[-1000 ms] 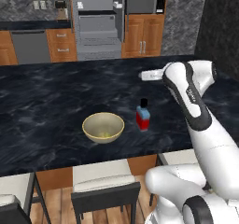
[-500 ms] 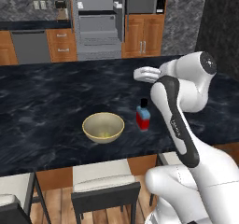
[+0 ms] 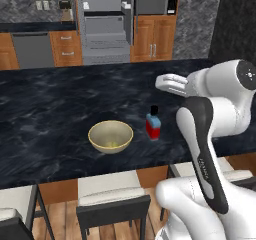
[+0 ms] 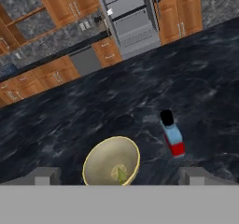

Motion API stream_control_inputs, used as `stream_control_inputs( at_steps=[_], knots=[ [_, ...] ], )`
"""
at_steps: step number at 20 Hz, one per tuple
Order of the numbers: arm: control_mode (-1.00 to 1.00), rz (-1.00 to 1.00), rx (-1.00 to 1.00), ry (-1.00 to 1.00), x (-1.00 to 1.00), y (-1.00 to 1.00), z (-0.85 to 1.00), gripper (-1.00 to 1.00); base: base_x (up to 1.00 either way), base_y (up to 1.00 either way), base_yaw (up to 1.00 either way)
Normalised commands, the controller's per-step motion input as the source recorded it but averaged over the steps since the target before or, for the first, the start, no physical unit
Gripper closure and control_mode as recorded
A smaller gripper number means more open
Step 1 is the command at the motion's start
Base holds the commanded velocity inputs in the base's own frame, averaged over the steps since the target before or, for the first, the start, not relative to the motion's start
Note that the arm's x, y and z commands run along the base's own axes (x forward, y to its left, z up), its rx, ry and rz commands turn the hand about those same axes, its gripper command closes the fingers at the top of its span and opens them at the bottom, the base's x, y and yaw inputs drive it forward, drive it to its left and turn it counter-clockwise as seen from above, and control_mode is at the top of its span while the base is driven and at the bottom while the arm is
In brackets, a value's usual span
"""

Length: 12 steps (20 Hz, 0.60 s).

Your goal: There is a bowl on the dining counter. Grab a lemon wedge from the fridge and place it in the bowl. Then get the liquor bottle and glass cup from the cabinet and place them next to the bowl.

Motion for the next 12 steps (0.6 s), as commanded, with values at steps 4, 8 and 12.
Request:
stream_control_inputs(
  at_steps=[4, 8, 12],
  knots=[
    [-1.00, 0.00, 0.00, -0.01, -0.06, 0.00, 0.00, -1.00, 0.00, 0.00, 0.00],
    [-1.00, 0.00, 0.00, -0.17, -0.85, -0.02, 0.00, -1.00, 0.00, 0.00, 0.00],
    [1.00, 0.00, 0.00, -0.05, -0.25, 0.00, 0.00, -1.00, -0.75, 0.00, -0.01]
  ],
)
